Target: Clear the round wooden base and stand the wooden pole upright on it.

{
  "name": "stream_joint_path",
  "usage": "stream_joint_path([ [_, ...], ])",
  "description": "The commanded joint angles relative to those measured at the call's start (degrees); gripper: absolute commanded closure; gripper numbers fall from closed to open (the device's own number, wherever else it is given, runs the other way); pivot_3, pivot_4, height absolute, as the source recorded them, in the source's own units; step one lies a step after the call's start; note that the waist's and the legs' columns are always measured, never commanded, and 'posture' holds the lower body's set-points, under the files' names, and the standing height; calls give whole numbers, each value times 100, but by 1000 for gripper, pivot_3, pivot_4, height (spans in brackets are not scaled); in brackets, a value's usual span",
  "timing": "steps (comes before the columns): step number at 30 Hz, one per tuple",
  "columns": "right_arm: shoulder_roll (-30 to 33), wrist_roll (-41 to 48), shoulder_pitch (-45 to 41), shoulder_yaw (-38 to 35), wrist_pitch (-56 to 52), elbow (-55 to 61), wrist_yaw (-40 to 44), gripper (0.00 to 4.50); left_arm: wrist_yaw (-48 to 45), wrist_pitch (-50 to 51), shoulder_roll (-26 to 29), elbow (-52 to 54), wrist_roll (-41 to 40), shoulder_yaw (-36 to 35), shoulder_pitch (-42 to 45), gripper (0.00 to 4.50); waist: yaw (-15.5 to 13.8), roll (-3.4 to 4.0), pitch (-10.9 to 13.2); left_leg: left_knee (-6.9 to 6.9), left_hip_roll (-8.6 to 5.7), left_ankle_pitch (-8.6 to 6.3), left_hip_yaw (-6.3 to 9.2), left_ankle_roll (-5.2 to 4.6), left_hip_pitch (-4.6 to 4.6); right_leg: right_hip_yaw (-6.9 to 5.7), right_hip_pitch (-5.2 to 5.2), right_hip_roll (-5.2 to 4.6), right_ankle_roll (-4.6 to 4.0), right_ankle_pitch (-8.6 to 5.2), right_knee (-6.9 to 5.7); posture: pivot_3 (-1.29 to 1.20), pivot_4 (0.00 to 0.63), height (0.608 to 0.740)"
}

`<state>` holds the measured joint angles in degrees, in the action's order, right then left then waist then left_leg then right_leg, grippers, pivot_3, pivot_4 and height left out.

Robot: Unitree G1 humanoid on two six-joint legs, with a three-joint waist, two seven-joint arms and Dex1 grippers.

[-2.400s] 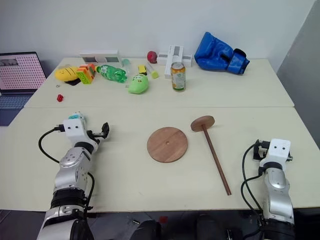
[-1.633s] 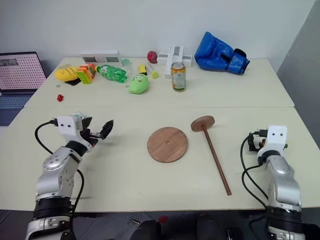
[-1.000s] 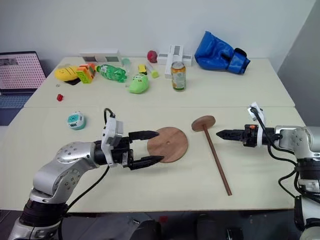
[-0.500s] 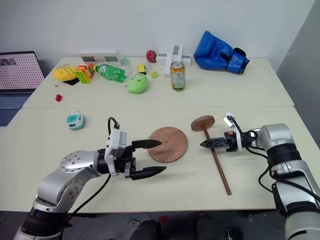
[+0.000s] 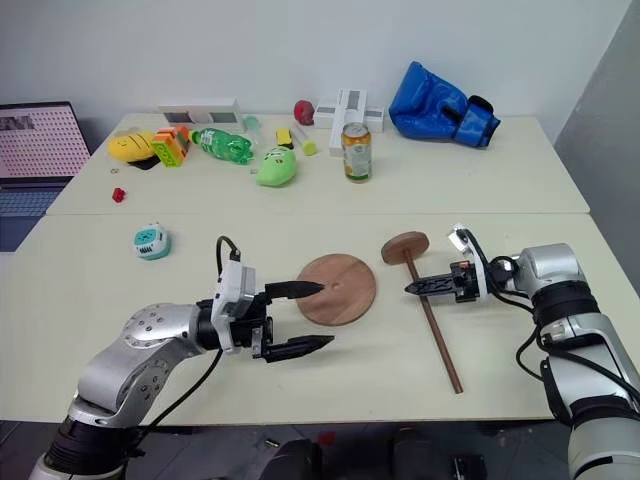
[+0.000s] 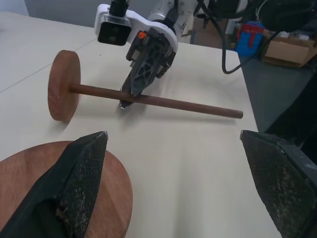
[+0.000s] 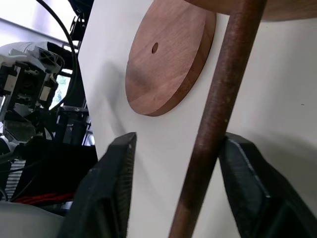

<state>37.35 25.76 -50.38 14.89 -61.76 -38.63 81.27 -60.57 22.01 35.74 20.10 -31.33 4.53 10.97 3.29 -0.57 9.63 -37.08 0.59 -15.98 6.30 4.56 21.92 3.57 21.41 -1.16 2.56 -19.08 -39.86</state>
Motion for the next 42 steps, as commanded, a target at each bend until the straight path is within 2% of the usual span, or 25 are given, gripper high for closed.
stream_joint_path([
  [1, 42, -82, -220, 11, -6, -1, 236, 3069, -105, -159, -10, -13, 58, 33, 105, 0, 0, 0, 0, 0, 0, 0, 0, 0, 0, 0, 0, 0, 0, 0, 0, 0, 150, 740],
  [7, -20, -50, -261, -97, -82, 86, 262, 4298, -123, -164, -59, -27, 78, 56, 118, 0, 1, 0, 0, 0, 0, 0, 0, 0, 0, 0, 0, 0, 0, 0, 0, 0, 150, 740],
  [11, -61, 462, -483, -811, -583, 585, -30, 4306, 46, -89, -115, -117, -110, -274, 120, 0, 6, 1, 1, 0, 0, 0, 0, 0, 1, 1, 1, 0, 0, 0, -1, 0, 150, 740],
  [14, -385, 975, -582, -1754, -730, 1826, -870, 4311, 612, -566, -457, -216, -30, -780, -10, 0, 24, 3, 2, 0, 2, 0, -2, 0, 2, 3, 7, 0, 0, 0, -6, 0, 150, 740],
  [16, -961, 1030, -537, -2288, -417, 2824, -1928, 4311, 991, -648, -545, -120, 64, -1099, -281, 0, 41, 3, 2, 1, 8, 0, -2, 0, 2, 2, 8, 3, 0, 0, -5, 0, 150, 740],
  [18, -1549, 890, -427, -2515, -25, 3535, -2875, 4311, 1128, -538, -531, 84, -20, -1293, -582, 0, 79, 2, 0, 5, 15, 0, 0, 1, 1, 2, 8, 5, 0, 0, -5, 0, 150, 740],
  [21, -2699, 291, -81, -2340, 1231, 4390, -4302, 4311, 1595, -514, -824, 546, -255, -1579, -1170, 0, 98, -2, -2, 9, 15, -1, 6, 1, 4, 0, 13, 4, 0, 0, -6, 0, 150, 740],
  [26, -3617, -270, 389, -2023, 2460, 4527, -5357, 4311, 1988, -709, -1089, 863, -33, -1507, -1744, 0, -21, -7, -5, -1, 8, 1, 2, 3, 17, 3, 22, -18, 7, 4, -11, 0, 150, 740],
  [29, -3765, -1179, 1032, -1256, 3906, 4375, -5590, 4311, 2255, -1026, -1286, 958, 237, -1544, -2080, 0, -32, -10, -9, 0, 0, 1, -1, 4, 16, 4, 22, -16, 8, 4, -9, 0, 150, 740],
  [31, -3840, -1469, 1402, -943, 4458, 4383, -5702, 4311, 2369, -1139, -1367, 998, 303, -1587, -2245, 0, -13, -14, -14, 7, 1, 0, -6, 3, 3, 7, 16, -10, 8, 4, -4, 0, 150, 740],
  [36, -4075, -1445, 1774, -649, 4764, 4498, -5761, 4311, 2458, -1163, -1421, 1184, 263, -1461, -2470, 0, 22, -11, -12, 8, 10, 0, -12, 3, 1, 18, 24, 1, 7, 5, -15, 0, 150, 740],
  [42, -4232, -1401, 1788, -586, 5002, 4265, -5850, 4311, 2522, -1125, -1420, 1262, 227, -1442, -2520, 0, 14, -11, -13, 8, 9, 0, -10, 3, -3, 16, 18, 3, 7, 4, -12, 0, 150, 740],
])
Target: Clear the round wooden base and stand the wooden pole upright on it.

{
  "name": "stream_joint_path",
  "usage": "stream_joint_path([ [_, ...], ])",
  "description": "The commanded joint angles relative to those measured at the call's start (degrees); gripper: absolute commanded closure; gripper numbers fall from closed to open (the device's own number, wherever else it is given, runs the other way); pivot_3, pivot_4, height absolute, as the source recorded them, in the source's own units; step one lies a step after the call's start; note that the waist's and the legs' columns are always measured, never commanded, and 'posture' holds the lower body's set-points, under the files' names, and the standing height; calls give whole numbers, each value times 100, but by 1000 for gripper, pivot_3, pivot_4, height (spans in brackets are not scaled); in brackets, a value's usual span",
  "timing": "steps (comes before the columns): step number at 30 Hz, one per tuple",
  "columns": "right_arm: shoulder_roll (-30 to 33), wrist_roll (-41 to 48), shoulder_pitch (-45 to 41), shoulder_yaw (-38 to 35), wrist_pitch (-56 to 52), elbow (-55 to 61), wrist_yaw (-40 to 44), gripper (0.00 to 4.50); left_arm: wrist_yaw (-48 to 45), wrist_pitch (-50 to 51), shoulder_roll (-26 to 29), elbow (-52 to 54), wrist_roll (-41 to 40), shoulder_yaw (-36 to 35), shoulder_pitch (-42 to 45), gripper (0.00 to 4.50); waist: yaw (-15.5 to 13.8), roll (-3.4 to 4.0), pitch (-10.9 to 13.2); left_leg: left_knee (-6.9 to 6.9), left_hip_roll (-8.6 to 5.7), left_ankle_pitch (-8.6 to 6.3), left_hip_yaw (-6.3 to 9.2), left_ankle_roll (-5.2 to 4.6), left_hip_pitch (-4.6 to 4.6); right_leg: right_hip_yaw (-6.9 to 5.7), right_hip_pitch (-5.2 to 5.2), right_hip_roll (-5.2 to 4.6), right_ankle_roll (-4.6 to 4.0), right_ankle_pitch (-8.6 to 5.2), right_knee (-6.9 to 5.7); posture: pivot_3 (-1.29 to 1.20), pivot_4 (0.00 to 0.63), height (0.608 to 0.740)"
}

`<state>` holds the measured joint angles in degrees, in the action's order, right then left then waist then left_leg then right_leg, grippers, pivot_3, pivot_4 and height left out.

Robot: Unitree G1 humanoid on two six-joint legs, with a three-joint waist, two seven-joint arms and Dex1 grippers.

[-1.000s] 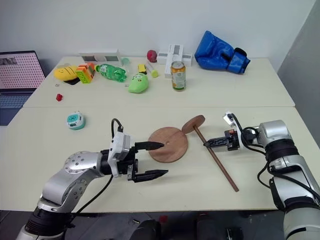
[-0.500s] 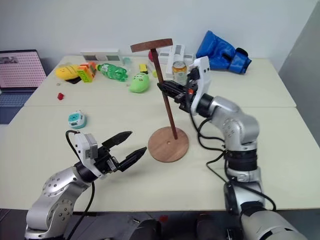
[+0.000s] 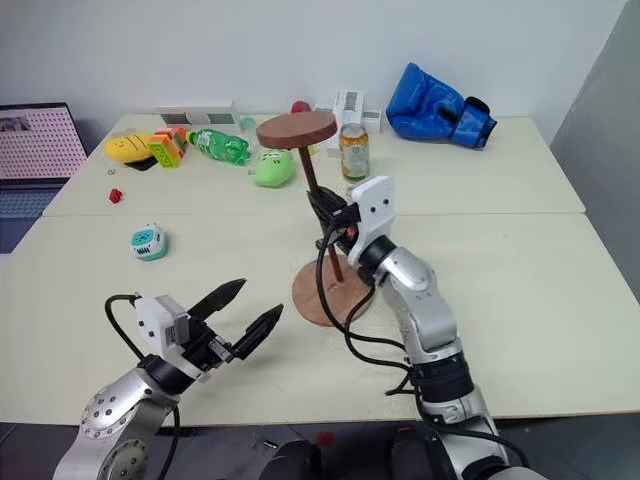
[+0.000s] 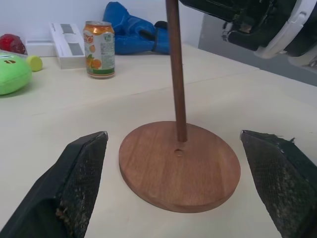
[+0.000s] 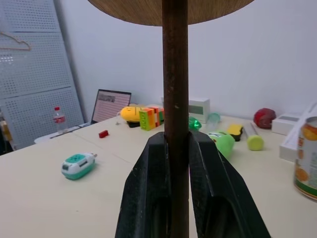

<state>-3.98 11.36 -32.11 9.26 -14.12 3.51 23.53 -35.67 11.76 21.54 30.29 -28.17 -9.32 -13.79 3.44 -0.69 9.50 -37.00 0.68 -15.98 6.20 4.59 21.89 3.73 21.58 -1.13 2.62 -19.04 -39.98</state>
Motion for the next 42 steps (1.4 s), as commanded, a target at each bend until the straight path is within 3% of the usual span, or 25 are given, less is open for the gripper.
stream_joint_path([
  [1, -112, 34, -53, -18, 270, 18, -85, 4311, 37, -95, 8, 245, -108, -72, -55, 0, -3, 0, 0, 0, 0, 0, 0, 0, 0, 0, 0, 0, 0, 0, 0, 0, 150, 740],
  [26, -97, 153, 174, 80, 58, 289, -203, 4311, -86, -6, 358, 189, -272, -167, -39, 0, -3, 0, 0, 2, 0, 0, 0, 0, 0, 0, 0, 0, 0, 0, 1, 0, 150, 740],
  [42, -96, -108, 247, 109, 887, -284, -226, 4311, -28, 36, 362, 339, -336, -99, -124, 0, -3, 0, 0, 2, 0, 0, 0, 0, -1, 0, 0, 0, 0, 0, 2, 0, 150, 740],
])
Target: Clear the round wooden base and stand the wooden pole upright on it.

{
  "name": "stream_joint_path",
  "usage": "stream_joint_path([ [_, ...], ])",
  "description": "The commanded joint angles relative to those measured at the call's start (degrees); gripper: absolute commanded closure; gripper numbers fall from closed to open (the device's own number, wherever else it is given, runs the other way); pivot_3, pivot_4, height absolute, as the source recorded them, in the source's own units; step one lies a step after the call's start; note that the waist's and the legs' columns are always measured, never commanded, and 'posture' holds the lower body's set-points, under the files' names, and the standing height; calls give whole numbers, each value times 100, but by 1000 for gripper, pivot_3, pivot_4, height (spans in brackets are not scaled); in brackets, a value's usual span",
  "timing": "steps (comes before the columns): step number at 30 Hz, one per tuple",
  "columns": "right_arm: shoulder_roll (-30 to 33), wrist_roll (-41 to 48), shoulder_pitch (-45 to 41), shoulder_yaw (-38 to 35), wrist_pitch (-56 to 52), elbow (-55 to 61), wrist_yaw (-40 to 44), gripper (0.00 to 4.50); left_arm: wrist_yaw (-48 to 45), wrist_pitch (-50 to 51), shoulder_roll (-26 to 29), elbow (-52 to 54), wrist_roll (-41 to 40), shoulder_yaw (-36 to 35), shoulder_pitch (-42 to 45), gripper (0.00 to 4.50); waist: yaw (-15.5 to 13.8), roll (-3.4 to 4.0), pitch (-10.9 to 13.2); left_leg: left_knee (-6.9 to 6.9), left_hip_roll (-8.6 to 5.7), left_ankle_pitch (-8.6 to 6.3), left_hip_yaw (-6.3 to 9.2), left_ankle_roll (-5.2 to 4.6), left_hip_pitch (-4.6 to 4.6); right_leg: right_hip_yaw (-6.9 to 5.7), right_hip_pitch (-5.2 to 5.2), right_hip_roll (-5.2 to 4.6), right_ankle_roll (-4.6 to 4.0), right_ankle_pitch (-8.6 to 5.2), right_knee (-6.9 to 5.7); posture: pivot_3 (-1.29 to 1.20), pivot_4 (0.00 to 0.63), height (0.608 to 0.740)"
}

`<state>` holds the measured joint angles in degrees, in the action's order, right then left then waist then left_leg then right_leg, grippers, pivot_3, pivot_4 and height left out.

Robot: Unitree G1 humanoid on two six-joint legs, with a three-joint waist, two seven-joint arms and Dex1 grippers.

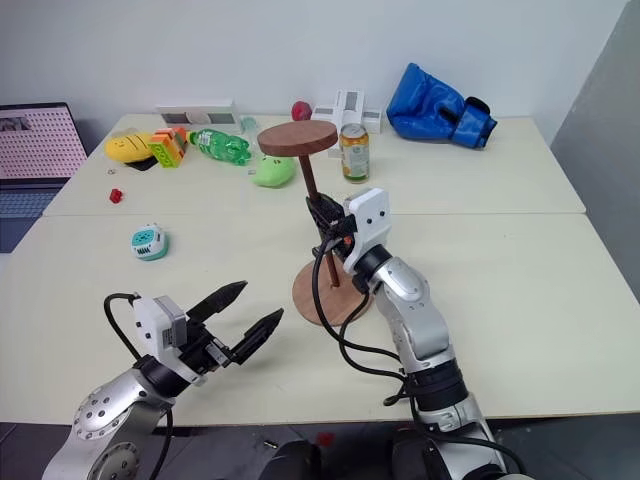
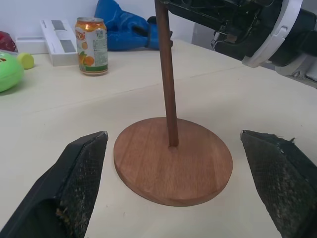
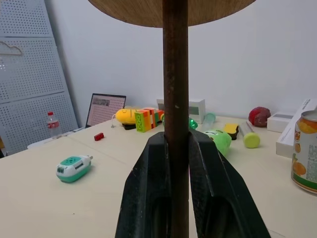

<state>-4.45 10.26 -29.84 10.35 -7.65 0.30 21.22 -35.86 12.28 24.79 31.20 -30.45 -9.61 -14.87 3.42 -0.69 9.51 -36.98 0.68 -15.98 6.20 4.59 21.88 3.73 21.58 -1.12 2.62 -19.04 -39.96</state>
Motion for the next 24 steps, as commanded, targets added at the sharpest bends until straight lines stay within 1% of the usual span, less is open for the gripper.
stream_joint_path([
  [1, -53, 7, 40, -8, 258, 23, -3, 4311, -8, -18, 39, 243, -108, -69, -13, 0, 0, 0, 0, 0, 0, 0, 0, 0, 0, 0, 0, 0, 0, 0, 0, 0, 150, 740],
  [16, -63, 341, 155, 117, -145, 466, 245, 4311, -43, -13, 91, 232, -162, -65, -36, 0, -1, 0, 0, 1, 0, 0, 1, 0, 0, 0, -1, 0, 0, 0, 1, 0, 150, 740],
  [24, -53, 232, 169, 108, -31, 353, 243, 4311, -55, 4, 121, 243, -198, -80, -65, 0, -1, 0, 0, 1, 0, 0, 1, 0, 0, 0, -1, 0, 0, 0, 2, 0, 150, 740],
])
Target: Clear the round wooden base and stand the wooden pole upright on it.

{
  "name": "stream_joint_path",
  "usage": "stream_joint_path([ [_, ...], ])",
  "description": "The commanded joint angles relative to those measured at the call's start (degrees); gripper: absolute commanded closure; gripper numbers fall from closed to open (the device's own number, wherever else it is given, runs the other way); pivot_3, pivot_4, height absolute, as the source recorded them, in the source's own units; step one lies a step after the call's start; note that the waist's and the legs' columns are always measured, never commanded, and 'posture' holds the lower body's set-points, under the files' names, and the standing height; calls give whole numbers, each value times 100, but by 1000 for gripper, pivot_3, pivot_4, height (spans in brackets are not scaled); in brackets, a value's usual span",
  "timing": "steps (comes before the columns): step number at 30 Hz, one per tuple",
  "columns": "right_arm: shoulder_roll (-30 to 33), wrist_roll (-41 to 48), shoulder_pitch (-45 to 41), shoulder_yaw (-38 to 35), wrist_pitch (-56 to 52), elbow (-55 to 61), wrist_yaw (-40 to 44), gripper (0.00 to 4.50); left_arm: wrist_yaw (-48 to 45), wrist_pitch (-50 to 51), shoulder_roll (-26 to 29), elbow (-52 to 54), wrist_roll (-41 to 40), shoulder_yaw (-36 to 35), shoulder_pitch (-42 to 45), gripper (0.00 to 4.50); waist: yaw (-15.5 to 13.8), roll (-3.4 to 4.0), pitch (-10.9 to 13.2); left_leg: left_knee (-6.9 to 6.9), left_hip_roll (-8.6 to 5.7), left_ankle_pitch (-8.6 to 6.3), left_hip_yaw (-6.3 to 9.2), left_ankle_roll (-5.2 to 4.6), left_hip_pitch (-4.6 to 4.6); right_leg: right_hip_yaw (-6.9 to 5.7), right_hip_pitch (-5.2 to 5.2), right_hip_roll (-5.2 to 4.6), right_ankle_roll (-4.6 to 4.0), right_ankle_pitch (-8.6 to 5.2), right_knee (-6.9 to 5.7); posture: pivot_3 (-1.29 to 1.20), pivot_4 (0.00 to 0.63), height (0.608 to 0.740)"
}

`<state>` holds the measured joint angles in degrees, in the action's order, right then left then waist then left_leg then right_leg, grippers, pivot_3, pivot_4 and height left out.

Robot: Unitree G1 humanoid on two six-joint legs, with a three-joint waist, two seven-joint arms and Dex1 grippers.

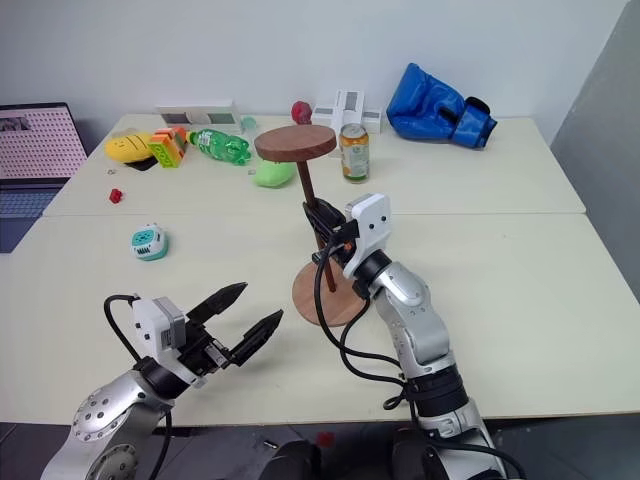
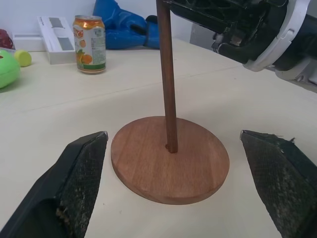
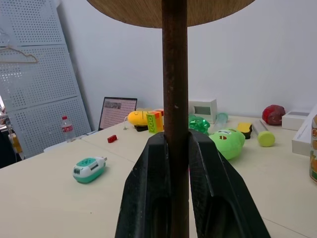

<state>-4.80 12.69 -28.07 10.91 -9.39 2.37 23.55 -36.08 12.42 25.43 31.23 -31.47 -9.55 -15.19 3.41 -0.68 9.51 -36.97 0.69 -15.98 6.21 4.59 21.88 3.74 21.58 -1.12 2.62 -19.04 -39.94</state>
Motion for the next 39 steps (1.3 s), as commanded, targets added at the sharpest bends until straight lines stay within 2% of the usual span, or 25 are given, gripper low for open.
stream_joint_path([
  [1, -12, -42, -8, 46, 189, 119, 1, 4311, -36, -10, 62, 242, -99, -86, -38, 0, 0, 0, 0, 0, 0, 0, 0, 0, 0, 0, 0, 0, 0, 0, 0, 0, 150, 740],
  [17, -18, -303, -70, 40, 668, -231, -103, 4311, -76, 36, 67, 260, -115, -99, -28, 0, 0, 0, 0, 0, 0, 0, 0, 0, 0, 0, 0, 0, 0, 0, 0, 0, 150, 740],
  [31, -88, -66, 72, 135, 442, -10, 4, 4311, -78, 37, 63, 263, -109, -98, -14, 0, -1, 0, 0, 0, 0, 0, 0, 0, -1, 0, -1, 0, 0, 0, 1, 0, 150, 740],
  [39, -16, -267, 69, 146, 591, -156, -55, 4311, -92, 47, 70, 258, -112, -94, -5, 0, 0, 0, 0, 0, 0, 0, 0, 0, -1, 0, -1, 0, 0, 0, 1, 0, 150, 740],
])
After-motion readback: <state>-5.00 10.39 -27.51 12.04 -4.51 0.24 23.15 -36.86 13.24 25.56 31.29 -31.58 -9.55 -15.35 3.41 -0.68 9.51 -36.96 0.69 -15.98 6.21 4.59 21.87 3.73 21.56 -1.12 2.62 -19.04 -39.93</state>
